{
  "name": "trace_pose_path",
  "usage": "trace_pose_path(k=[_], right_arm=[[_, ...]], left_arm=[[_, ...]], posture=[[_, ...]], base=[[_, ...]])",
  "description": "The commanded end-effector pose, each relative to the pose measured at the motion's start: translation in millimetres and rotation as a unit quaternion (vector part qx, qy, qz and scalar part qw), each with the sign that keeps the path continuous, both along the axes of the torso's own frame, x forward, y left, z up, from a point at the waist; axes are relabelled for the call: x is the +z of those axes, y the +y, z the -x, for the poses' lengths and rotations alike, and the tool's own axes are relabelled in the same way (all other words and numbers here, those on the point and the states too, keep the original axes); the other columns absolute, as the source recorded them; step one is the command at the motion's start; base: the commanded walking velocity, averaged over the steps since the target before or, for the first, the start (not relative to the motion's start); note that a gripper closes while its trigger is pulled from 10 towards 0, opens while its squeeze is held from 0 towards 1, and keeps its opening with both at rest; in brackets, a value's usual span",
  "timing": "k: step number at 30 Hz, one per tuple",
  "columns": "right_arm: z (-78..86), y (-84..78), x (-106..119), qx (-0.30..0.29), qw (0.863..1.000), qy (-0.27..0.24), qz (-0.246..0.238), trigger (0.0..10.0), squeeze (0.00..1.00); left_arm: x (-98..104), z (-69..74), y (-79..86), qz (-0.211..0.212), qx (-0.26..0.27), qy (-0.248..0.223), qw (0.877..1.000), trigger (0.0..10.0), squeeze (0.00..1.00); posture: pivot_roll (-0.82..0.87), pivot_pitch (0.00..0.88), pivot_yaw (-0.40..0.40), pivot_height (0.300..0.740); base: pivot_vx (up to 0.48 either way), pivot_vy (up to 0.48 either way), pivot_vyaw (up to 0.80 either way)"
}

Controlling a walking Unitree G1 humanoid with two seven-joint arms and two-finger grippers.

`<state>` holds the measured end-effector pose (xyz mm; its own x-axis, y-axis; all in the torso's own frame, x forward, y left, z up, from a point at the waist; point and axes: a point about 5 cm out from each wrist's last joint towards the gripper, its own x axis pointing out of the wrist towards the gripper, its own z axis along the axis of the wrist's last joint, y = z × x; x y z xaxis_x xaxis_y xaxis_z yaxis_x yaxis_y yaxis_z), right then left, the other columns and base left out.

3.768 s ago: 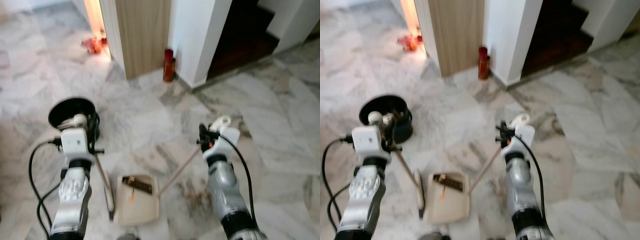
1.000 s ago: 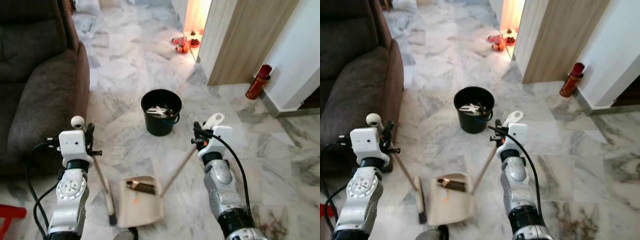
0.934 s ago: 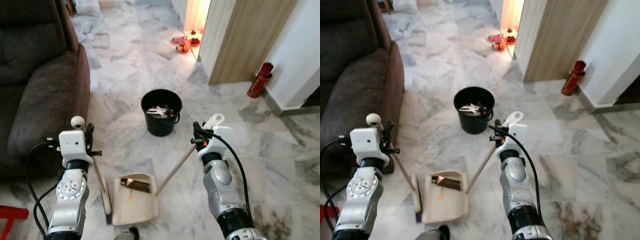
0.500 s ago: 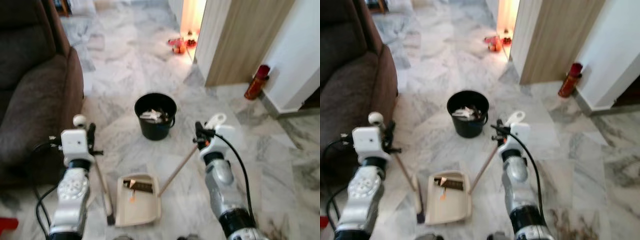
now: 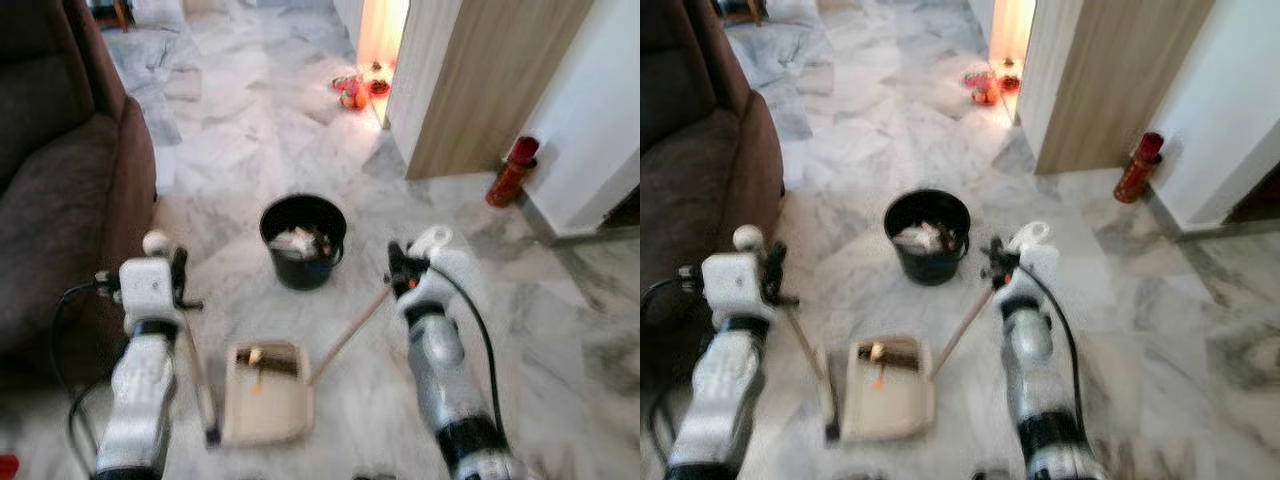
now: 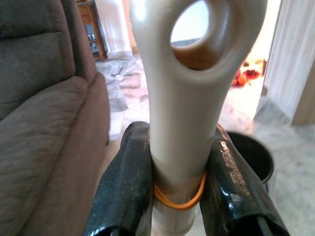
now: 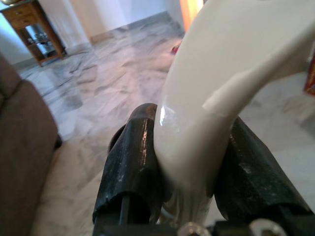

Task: Sweep floor

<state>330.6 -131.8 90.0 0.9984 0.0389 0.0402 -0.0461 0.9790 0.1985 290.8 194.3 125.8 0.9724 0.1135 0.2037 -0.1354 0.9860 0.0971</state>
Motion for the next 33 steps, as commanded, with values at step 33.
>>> trace_pose_path(k=[33], right_arm=[[-9.0,3.6,37,0.009,0.999,-0.047,-0.010,10.0,0.00]], left_arm=[[7,0.9,5.2,-0.002,0.002,-0.016,1.000,10.0,0.00]], posture=[[0.15,0.172,-0.028,0.740]], base=[[0.175,0.000,0.00]])
